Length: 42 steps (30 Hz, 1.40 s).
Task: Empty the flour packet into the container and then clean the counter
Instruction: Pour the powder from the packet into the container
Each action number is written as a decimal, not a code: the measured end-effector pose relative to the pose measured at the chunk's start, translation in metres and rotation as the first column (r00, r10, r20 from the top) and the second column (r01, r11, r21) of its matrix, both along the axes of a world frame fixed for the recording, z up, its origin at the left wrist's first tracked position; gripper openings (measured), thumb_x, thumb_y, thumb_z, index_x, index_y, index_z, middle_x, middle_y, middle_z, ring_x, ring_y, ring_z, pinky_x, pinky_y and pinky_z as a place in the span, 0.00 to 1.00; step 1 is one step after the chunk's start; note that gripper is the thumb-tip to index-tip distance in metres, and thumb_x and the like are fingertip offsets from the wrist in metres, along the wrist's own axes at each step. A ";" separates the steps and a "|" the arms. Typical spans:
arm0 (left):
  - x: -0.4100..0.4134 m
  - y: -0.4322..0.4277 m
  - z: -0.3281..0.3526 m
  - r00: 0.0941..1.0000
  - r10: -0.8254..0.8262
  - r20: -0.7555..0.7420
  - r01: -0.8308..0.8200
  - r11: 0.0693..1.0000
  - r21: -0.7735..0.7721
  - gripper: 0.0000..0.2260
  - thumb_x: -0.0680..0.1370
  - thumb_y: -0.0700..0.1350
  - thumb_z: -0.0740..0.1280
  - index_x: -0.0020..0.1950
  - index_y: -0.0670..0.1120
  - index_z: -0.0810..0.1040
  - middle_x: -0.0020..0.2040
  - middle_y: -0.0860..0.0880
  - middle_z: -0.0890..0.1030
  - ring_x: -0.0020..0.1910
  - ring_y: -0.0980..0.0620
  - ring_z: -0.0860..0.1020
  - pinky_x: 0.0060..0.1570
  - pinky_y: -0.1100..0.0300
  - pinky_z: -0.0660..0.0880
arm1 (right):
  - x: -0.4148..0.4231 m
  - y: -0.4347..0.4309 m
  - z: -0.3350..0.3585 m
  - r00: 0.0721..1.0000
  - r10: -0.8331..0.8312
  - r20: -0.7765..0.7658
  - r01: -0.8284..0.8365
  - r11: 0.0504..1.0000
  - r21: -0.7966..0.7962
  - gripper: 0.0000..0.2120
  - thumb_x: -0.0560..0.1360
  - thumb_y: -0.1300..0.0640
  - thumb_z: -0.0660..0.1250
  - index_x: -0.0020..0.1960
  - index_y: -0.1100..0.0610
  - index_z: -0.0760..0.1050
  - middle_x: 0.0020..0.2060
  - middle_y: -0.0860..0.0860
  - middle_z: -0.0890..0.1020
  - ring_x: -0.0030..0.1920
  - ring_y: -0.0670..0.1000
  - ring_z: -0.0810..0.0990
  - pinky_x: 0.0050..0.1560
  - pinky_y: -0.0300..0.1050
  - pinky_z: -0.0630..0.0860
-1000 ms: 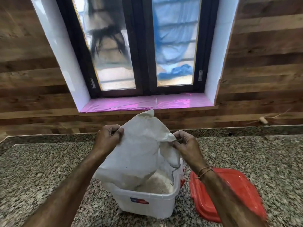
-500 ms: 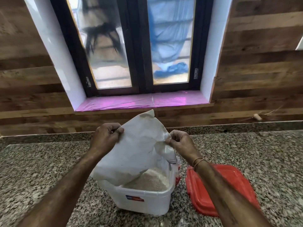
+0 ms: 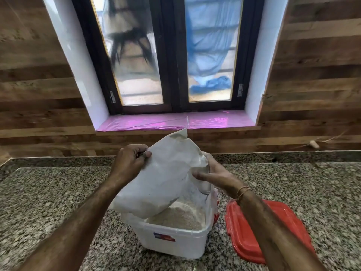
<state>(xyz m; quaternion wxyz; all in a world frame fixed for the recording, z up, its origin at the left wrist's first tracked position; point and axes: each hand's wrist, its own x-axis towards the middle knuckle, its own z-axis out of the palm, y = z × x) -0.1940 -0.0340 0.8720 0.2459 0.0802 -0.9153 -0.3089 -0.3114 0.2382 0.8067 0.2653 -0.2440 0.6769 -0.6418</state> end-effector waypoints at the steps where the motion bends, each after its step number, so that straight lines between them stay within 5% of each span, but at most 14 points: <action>1: 0.000 0.000 0.001 1.000 0.007 -0.001 -0.007 1.000 -0.030 0.12 0.79 0.44 0.67 0.36 0.43 0.76 0.30 0.45 0.78 0.33 0.42 0.78 0.37 0.47 0.77 | 0.001 0.000 0.005 1.000 0.028 0.000 -0.028 0.999 -0.018 0.30 0.76 0.54 0.75 0.73 0.47 0.67 0.63 0.51 0.83 0.62 0.52 0.83 0.63 0.52 0.81; 5: -0.006 0.003 0.003 1.000 0.020 0.020 -0.019 0.997 -0.071 0.07 0.78 0.49 0.67 0.42 0.48 0.79 0.31 0.52 0.81 0.34 0.50 0.81 0.37 0.48 0.80 | 0.001 -0.004 -0.001 0.999 0.051 0.009 -0.051 0.998 0.044 0.25 0.76 0.48 0.73 0.70 0.55 0.74 0.62 0.54 0.84 0.63 0.54 0.83 0.65 0.56 0.79; 10: -0.020 0.022 0.009 0.998 -0.040 0.041 0.042 0.999 -0.027 0.05 0.78 0.48 0.71 0.41 0.53 0.80 0.34 0.54 0.82 0.34 0.52 0.81 0.38 0.47 0.80 | 0.002 -0.010 -0.020 0.983 -0.173 -0.055 0.172 0.985 -0.023 0.05 0.80 0.60 0.70 0.54 0.53 0.83 0.52 0.52 0.87 0.56 0.53 0.85 0.59 0.57 0.82; 13: -0.034 0.036 0.017 1.000 -0.023 -0.004 0.023 0.999 -0.025 0.05 0.76 0.52 0.73 0.43 0.53 0.83 0.35 0.53 0.82 0.35 0.54 0.79 0.38 0.51 0.77 | 0.004 -0.011 -0.020 0.971 -0.219 -0.092 0.220 0.976 -0.005 0.09 0.81 0.65 0.66 0.50 0.54 0.83 0.49 0.52 0.87 0.53 0.53 0.85 0.54 0.52 0.83; 18: -0.053 0.048 0.021 0.998 0.013 -0.056 -0.010 0.999 0.047 0.09 0.72 0.57 0.74 0.39 0.52 0.84 0.35 0.55 0.83 0.36 0.56 0.81 0.37 0.53 0.78 | 0.009 -0.004 -0.022 0.963 -0.215 -0.163 0.209 0.977 -0.049 0.07 0.80 0.63 0.69 0.57 0.60 0.82 0.53 0.57 0.87 0.58 0.60 0.84 0.58 0.60 0.82; 23: -0.051 0.043 0.017 0.996 -0.035 -0.087 0.044 0.995 0.094 0.05 0.75 0.48 0.76 0.40 0.51 0.85 0.35 0.53 0.81 0.32 0.59 0.74 0.33 0.60 0.69 | 0.011 -0.002 0.007 0.993 -0.104 -0.048 0.093 0.977 -0.193 0.24 0.78 0.41 0.66 0.69 0.52 0.77 0.64 0.53 0.83 0.65 0.55 0.82 0.62 0.55 0.80; 32: -0.040 0.040 0.019 0.988 -0.139 -0.067 0.145 0.985 0.093 0.03 0.77 0.45 0.74 0.44 0.53 0.87 0.32 0.54 0.75 0.31 0.58 0.70 0.32 0.60 0.67 | -0.001 -0.040 0.055 0.994 -0.109 -0.019 0.098 0.946 -0.309 0.13 0.77 0.56 0.74 0.56 0.64 0.83 0.54 0.66 0.85 0.50 0.58 0.85 0.57 0.60 0.80; 34: -0.040 0.037 0.019 0.989 -0.140 -0.055 0.144 0.987 0.075 0.04 0.77 0.45 0.74 0.44 0.53 0.87 0.30 0.54 0.74 0.30 0.58 0.68 0.31 0.60 0.65 | -0.003 -0.047 0.058 0.946 -0.255 -0.199 0.198 0.943 -0.268 0.09 0.74 0.57 0.77 0.52 0.60 0.85 0.49 0.61 0.86 0.49 0.56 0.85 0.55 0.60 0.83; 38: -0.040 0.035 0.018 0.991 -0.133 -0.014 0.134 0.989 0.066 0.04 0.76 0.46 0.75 0.43 0.54 0.87 0.29 0.54 0.72 0.30 0.58 0.67 0.31 0.61 0.63 | -0.001 -0.067 0.056 0.635 -0.443 -0.633 0.402 0.889 -0.219 0.05 0.71 0.57 0.77 0.44 0.52 0.81 0.42 0.46 0.85 0.43 0.46 0.84 0.43 0.51 0.83; 42: -0.038 0.030 0.015 0.983 -0.184 -0.007 0.182 0.965 0.189 0.05 0.78 0.47 0.73 0.42 0.52 0.86 0.30 0.51 0.74 0.30 0.57 0.70 0.32 0.59 0.66 | -0.005 -0.053 0.042 0.856 -0.303 -0.419 0.259 0.953 -0.159 0.08 0.75 0.52 0.75 0.53 0.53 0.84 0.46 0.50 0.87 0.49 0.47 0.86 0.52 0.52 0.84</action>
